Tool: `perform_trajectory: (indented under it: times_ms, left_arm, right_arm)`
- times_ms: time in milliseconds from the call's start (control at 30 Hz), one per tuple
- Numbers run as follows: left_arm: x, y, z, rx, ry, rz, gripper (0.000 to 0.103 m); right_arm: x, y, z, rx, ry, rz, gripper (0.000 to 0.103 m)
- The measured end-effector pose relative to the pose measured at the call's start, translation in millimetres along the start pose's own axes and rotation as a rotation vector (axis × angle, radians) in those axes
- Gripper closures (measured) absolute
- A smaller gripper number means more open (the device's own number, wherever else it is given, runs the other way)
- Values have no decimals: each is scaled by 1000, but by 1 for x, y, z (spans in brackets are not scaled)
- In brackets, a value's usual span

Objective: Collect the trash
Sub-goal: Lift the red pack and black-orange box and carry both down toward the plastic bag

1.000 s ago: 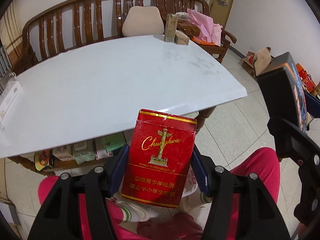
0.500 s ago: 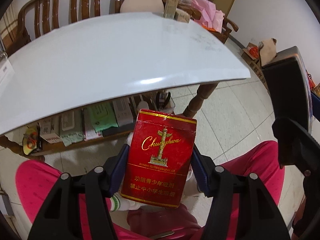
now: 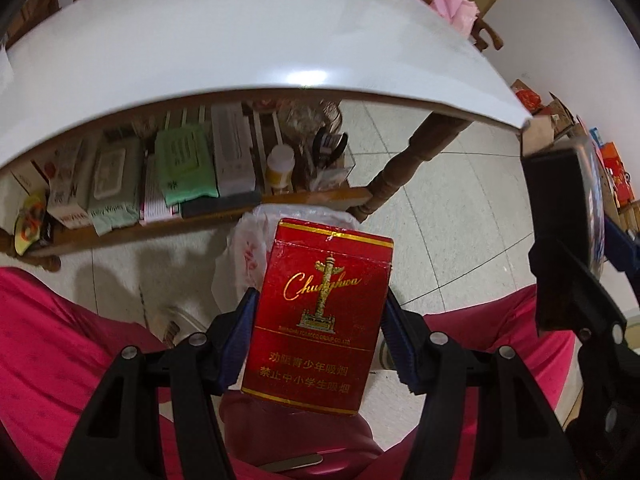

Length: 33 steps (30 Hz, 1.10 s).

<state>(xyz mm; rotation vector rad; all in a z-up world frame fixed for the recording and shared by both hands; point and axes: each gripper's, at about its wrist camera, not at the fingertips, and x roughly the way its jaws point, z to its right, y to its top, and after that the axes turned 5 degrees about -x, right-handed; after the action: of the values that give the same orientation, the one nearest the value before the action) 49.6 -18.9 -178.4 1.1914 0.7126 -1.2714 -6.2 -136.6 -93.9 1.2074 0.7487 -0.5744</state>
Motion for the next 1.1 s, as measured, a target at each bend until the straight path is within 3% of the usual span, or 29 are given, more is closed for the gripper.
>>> perform_trajectory:
  times_ms: [533,1100]
  left_arm:
    - [81,14,-23,-157,20,-145,45]
    - [153,24,-49,-241,63,-280,45]
  right_arm:
    - [88,-54,9,114,58,-205,51]
    - [178,-82,4,169,131,-409,51]
